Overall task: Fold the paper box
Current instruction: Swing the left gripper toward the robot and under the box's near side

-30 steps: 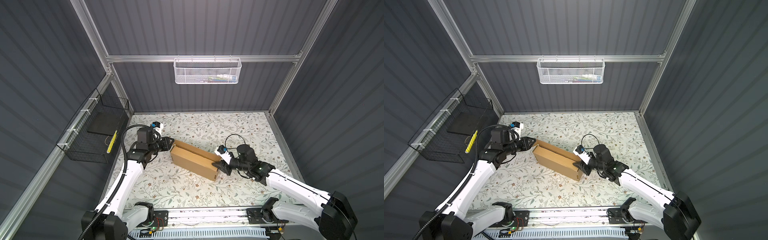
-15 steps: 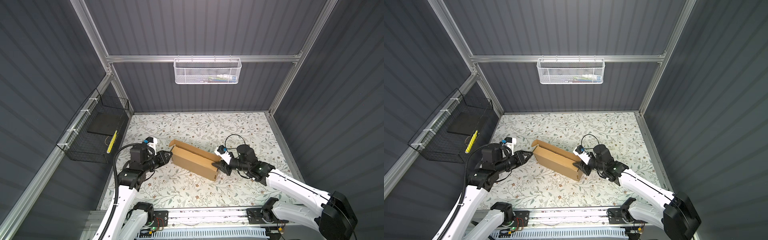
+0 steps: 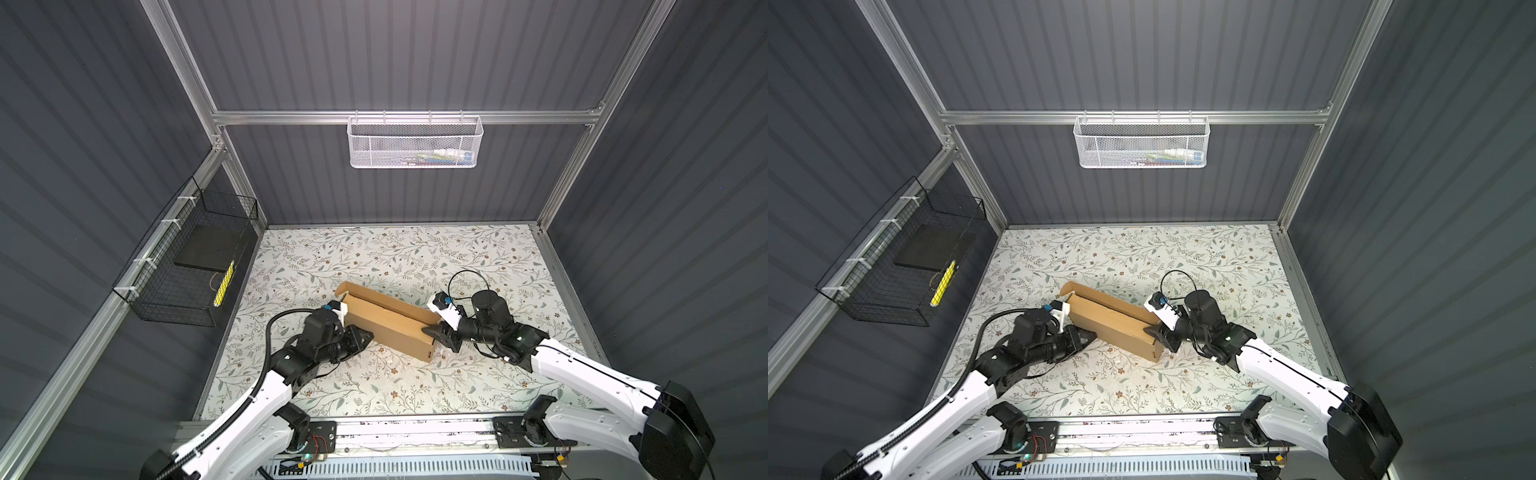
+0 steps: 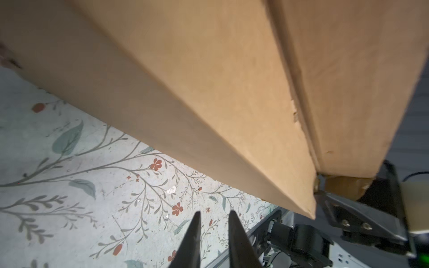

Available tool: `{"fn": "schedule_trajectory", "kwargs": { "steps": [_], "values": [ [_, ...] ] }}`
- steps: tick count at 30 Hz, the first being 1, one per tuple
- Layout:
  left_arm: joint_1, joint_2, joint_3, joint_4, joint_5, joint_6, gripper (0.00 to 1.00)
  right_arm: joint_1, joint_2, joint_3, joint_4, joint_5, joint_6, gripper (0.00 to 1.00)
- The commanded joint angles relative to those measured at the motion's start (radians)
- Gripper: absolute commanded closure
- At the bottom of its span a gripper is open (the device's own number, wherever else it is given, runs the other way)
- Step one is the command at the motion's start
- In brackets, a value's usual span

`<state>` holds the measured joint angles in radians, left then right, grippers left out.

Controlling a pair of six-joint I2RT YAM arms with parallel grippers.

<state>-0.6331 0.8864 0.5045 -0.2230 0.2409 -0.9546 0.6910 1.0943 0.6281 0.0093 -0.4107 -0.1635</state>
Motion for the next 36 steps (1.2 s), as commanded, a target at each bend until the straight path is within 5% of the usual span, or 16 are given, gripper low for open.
{"fn": "schedule_trajectory", "kwargs": {
  "steps": [1, 7, 22, 36],
  "values": [
    [-0.071, 0.11, 0.06, 0.117, -0.126, 0.003, 0.79, 0.008, 0.008, -0.011, -0.05, 0.018, 0.005, 0.61],
    [-0.124, 0.234, 0.114, 0.17, -0.177, 0.031, 0.82, 0.01, -0.013, -0.006, -0.068, 0.014, 0.005, 0.58],
    [-0.147, 0.251, 0.126, 0.211, -0.239, 0.012, 0.82, 0.015, -0.005, 0.016, -0.098, -0.027, 0.015, 0.48],
    [-0.183, 0.222, 0.199, 0.157, -0.229, 0.046, 0.73, 0.015, 0.016, 0.0, -0.088, 0.037, 0.03, 0.61]
  ]
}}
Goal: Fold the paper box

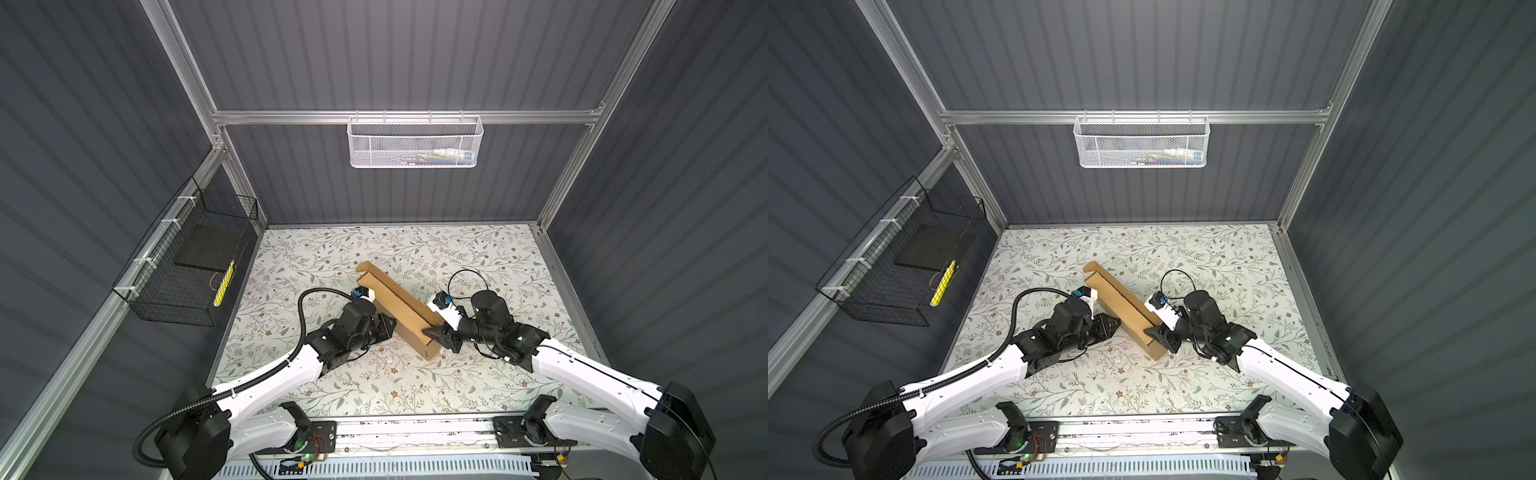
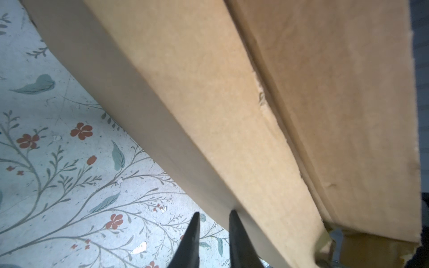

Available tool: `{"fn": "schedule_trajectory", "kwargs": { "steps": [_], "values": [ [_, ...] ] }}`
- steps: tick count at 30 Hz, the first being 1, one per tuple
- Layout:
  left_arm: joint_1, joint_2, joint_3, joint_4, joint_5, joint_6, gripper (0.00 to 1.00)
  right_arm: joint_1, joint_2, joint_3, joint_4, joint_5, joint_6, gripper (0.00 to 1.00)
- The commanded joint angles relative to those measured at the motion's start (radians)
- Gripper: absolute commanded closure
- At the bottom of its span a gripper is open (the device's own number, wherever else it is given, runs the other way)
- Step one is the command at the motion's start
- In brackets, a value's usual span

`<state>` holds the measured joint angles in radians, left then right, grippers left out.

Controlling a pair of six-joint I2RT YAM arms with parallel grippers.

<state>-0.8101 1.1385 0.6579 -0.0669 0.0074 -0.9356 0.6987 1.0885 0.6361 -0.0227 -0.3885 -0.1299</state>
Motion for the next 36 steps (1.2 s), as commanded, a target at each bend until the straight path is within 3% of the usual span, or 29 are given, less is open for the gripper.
{"fn": "schedule_trajectory", "kwargs": {
  "steps": [1, 6, 10, 13, 18, 25, 30, 36],
  "values": [
    [-0.006, -0.035, 0.05, 0.0, 0.011, 0.032, 0.72, 0.007, 0.023, -0.009, -0.057, 0.018, -0.004, 0.61],
    [-0.005, -0.044, 0.105, -0.098, 0.045, 0.109, 0.59, 0.007, 0.024, -0.015, -0.057, 0.037, 0.003, 0.63],
    [-0.006, -0.071, 0.19, -0.268, -0.015, 0.15, 0.44, 0.007, 0.02, -0.016, -0.058, 0.043, 0.003, 0.63],
    [-0.005, -0.072, 0.287, -0.411, -0.083, 0.102, 0.19, 0.007, 0.016, -0.016, -0.06, 0.079, 0.002, 0.63],
    [-0.005, -0.05, 0.444, -0.607, -0.169, -0.01, 0.01, 0.007, 0.008, -0.019, -0.061, 0.097, 0.004, 0.64],
    [0.027, 0.039, 0.682, -0.889, -0.262, -0.194, 0.0, 0.007, 0.002, -0.009, -0.088, 0.13, 0.001, 0.65],
    [0.156, 0.153, 0.87, -1.01, -0.143, -0.223, 0.0, 0.007, -0.008, -0.026, -0.068, 0.142, 0.006, 0.66],
    [0.211, 0.281, 0.947, -1.088, -0.024, -0.312, 0.0, 0.008, -0.018, -0.042, -0.058, 0.151, 0.009, 0.67]
  ]
}}
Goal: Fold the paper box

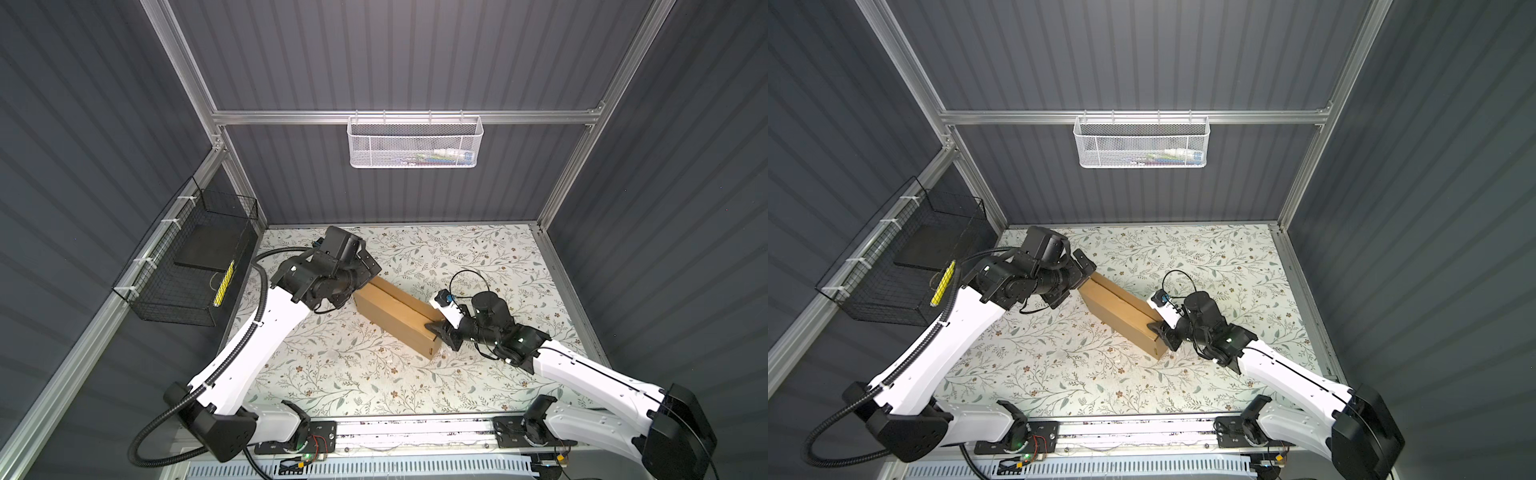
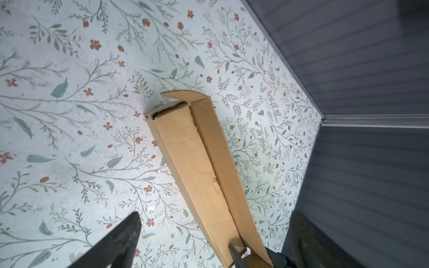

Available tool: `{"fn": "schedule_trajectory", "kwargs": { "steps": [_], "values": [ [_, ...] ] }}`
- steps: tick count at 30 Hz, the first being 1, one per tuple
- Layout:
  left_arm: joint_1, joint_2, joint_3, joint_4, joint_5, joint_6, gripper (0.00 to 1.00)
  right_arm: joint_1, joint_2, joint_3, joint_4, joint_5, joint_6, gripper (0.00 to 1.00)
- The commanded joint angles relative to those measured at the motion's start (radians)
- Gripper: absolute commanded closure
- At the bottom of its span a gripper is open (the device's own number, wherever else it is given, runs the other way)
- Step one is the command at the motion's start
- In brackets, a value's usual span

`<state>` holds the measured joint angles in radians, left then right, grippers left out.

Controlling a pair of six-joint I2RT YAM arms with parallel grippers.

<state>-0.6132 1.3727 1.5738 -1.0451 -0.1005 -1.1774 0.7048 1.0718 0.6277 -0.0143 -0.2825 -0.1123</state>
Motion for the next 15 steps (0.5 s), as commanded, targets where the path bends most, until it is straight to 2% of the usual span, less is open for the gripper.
{"fn": "schedule_trajectory", "kwargs": {
  "steps": [1, 7, 15],
  "values": [
    [0.019, 0.067, 0.041, -0.114, 0.097, -0.079, 0.0, 0.004, -0.003, -0.038, -0.065, 0.046, -0.01, 0.67],
    [0.046, 0.201, 0.16, -0.222, 0.12, -0.092, 0.0, 0.004, -0.005, -0.043, -0.045, 0.048, -0.005, 0.67],
    [0.061, 0.259, 0.114, -0.136, 0.183, -0.084, 0.0, 0.005, -0.004, -0.042, -0.036, 0.048, -0.004, 0.67]
  ]
}}
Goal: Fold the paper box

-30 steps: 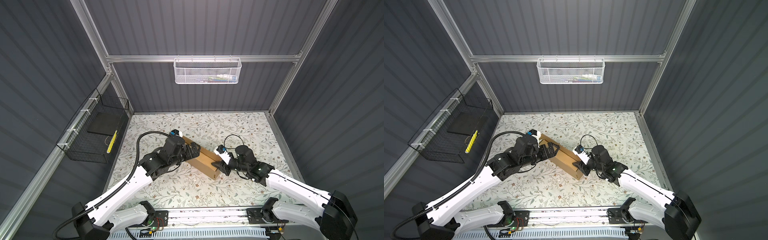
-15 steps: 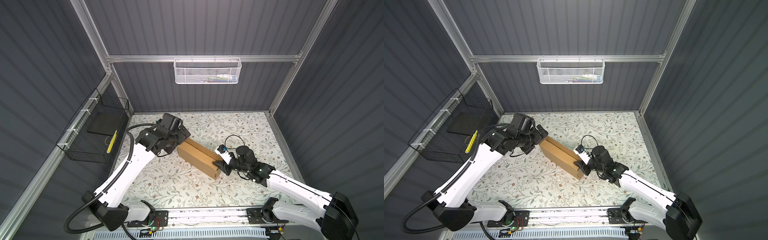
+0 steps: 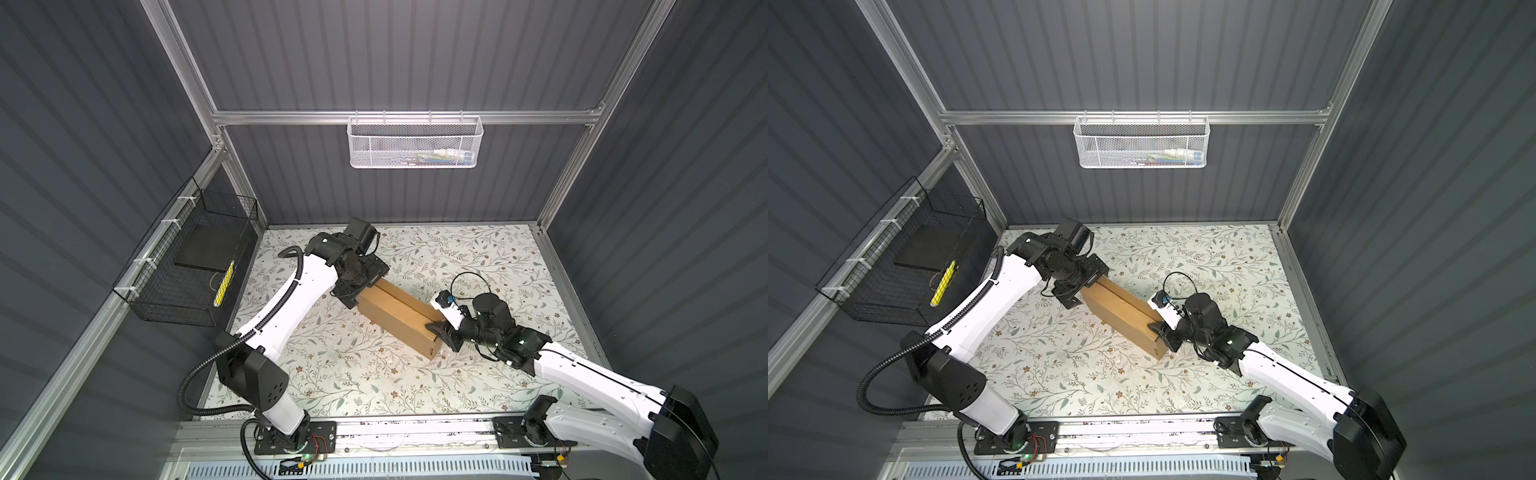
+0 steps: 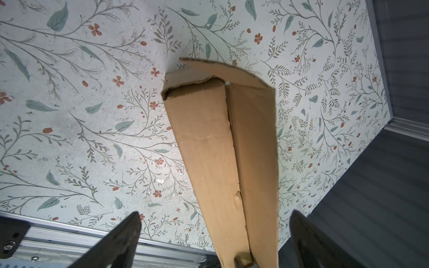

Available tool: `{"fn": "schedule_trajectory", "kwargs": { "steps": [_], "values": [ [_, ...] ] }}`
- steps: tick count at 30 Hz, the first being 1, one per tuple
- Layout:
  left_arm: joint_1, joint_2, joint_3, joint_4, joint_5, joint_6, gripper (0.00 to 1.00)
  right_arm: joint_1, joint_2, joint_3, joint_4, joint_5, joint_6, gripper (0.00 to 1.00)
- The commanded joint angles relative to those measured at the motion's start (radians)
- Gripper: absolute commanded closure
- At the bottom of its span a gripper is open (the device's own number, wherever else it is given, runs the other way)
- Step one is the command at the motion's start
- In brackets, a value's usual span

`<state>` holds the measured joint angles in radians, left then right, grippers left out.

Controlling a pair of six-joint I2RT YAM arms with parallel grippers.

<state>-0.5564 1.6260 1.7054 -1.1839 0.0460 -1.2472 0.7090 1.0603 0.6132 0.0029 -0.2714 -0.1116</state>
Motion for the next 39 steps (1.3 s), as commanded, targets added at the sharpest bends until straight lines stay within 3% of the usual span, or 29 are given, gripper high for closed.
{"fn": "schedule_trajectory", "kwargs": {
  "steps": [1, 30, 39],
  "values": [
    [0.006, 0.006, -0.027, 0.011, 0.043, -0.019, 0.0, 0.001, 0.009, -0.027, -0.052, 0.037, -0.005, 0.67],
    [0.0, 0.045, -0.153, 0.15, -0.035, -0.033, 0.0, 0.001, 0.009, -0.042, -0.026, 0.046, 0.019, 0.67],
    [-0.005, 0.022, -0.209, 0.204, -0.086, -0.046, 0.02, 0.001, -0.005, -0.044, -0.03, 0.04, 0.03, 0.63]
  ]
}}
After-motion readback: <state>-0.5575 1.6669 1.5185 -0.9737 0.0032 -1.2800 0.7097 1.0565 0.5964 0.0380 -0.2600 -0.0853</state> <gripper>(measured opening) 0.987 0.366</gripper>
